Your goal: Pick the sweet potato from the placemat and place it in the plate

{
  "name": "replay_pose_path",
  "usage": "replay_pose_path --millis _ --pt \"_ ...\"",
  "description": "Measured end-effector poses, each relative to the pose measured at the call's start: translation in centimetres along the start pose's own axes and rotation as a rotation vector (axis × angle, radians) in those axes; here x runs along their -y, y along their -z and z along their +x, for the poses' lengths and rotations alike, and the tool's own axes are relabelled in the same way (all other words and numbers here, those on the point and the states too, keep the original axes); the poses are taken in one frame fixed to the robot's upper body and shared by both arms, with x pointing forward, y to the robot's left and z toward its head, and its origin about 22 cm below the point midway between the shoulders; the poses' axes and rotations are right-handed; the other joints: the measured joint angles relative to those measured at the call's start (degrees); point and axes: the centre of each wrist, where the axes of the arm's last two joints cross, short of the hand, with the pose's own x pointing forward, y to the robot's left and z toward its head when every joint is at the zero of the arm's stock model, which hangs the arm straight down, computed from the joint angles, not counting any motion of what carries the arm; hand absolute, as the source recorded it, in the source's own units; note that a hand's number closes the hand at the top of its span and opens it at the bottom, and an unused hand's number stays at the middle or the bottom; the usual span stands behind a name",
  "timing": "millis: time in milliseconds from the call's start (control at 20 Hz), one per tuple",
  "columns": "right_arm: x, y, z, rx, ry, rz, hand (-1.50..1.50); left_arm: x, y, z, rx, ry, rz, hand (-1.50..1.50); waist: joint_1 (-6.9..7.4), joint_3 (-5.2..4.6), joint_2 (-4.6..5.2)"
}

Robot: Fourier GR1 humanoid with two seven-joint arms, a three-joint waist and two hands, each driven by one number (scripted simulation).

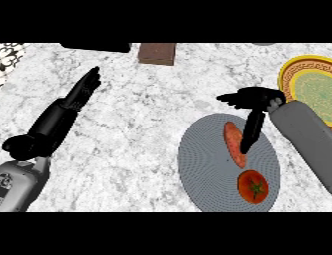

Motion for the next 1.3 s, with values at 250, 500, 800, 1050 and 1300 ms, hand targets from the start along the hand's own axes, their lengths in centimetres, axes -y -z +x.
replay_pose_path --millis 250,500,800,1050,1300 --pt "2.4 0.9 2.5 -0.097 0.006 0.152 -1.50 -0.5 -0.6 -0.6 -0.004 0.003 0.008 0.00 -1.07 -0.04 -0.14" --pt "3.6 1.6 4.1 -0.176 -0.006 0.262 -1.50 -0.8 -0.3 -0.3 0.004 0.007 0.012 0.00 -1.47 -0.02 -0.01" --pt "5.5 0.7 4.3 -0.267 -0.028 0.281 -1.50 -0.8 -1.0 -0.3 0.005 0.007 0.009 0.00 -1.40 0.01 0.10" --pt "6.0 0.7 3.5 -0.307 -0.014 0.294 -1.50 -0.7 -0.5 0.0 0.007 0.013 0.014 0.00 -1.40 0.04 0.37" --pt "5.6 1.2 2.6 -0.302 -0.004 0.334 -1.50 -0.8 -0.3 -0.2 0.006 0.007 0.017 0.00 -1.66 0.07 0.42"
